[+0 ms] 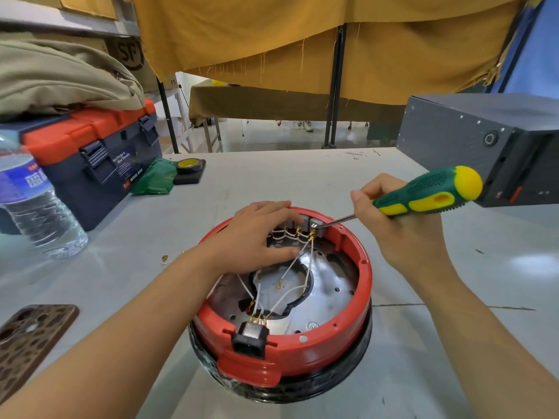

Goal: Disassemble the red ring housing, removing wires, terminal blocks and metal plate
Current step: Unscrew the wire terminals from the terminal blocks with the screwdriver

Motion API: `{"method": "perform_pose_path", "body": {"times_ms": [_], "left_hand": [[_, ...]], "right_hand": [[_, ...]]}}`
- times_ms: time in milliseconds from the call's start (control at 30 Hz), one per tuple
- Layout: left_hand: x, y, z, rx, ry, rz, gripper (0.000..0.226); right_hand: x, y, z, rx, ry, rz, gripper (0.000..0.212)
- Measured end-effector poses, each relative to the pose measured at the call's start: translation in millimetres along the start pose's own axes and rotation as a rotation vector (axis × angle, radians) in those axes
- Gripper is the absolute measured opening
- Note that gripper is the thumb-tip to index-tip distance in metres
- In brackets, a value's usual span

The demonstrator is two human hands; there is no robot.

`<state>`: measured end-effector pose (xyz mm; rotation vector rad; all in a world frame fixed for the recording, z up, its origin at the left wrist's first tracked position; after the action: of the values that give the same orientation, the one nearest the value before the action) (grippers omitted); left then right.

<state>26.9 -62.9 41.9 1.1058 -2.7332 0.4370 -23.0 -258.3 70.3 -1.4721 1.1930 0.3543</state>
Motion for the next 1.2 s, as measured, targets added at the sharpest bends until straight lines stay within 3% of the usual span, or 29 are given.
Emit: {"method": "perform_pose_path", "body": {"times_ms": [233, 400, 633, 933, 1200], "left_hand": [[1, 0, 3, -0.037, -0.039, -0.01, 0.04], [1, 0, 4, -0.048, -0.056, -0.009, 0.043], [1, 0, 5, -0.057, -0.066, -0.009, 0.043], [1, -1, 6, -0.065, -0.09, -0.008, 0.044], [1, -1, 6, -0.059, -0.093, -0.01, 0.043]], "right_hand": [[3, -4, 2, 0.034, -0.03, 0.013, 0.024], [11, -10, 2, 0.058, -0.152, 0.088, 0.034], [21, -16, 2, 0.109, -0.353, 0.26, 0.027], [28, -17, 4, 0.148, -0.381, 0.276, 0.037], [36, -16, 6, 0.18, -0.42, 0.389, 0.032]]}}
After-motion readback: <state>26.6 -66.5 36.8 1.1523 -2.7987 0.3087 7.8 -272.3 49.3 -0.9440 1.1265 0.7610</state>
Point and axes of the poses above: each hand's wrist, its own y-axis away from the middle knuckle, its own z-axis out of the palm, x = y × z, the point moved 3 cm from there along -y, towards the middle knuckle, and after that the axes turned 9 degrees about z, right-handed, at the moved point
